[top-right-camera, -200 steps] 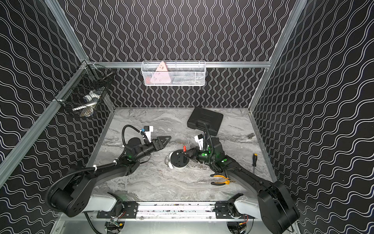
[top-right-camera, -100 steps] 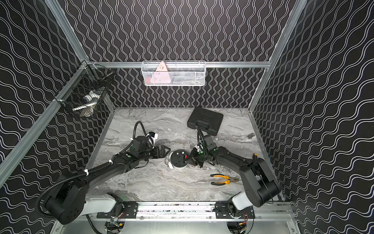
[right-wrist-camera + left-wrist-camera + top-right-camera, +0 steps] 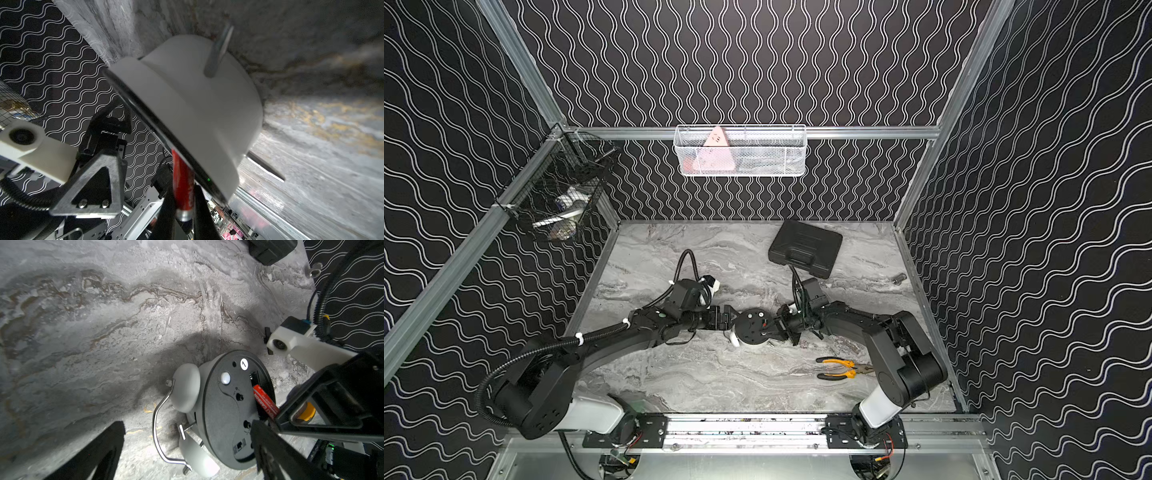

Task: Insert the battery into the alarm
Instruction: Install the battery in the alarm.

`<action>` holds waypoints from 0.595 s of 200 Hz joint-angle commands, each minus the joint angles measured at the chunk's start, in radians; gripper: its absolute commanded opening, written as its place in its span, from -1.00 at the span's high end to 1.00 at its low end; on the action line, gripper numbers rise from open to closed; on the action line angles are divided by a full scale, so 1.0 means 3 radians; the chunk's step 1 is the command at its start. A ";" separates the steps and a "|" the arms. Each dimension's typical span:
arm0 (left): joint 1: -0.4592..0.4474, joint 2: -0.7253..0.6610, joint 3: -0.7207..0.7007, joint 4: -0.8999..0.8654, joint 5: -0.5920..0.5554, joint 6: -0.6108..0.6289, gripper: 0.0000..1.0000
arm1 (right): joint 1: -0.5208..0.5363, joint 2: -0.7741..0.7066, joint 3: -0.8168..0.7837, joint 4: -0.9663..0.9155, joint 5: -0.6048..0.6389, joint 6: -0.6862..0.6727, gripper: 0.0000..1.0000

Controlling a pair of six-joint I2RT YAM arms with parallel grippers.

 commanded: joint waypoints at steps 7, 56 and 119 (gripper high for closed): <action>-0.0031 0.0073 0.0065 -0.0050 0.0060 0.0066 -0.98 | -0.0004 0.0044 0.0044 0.0006 -0.0034 0.0012 0.94; -0.0039 0.0110 0.0109 -0.0116 0.0101 0.0094 -0.98 | -0.0002 0.0193 0.0126 -0.0042 0.0041 -0.0092 0.85; -0.0042 0.0179 0.0170 -0.0207 0.0075 0.0102 -0.98 | -0.0004 0.0029 0.0245 -0.0428 0.0174 -0.0337 0.20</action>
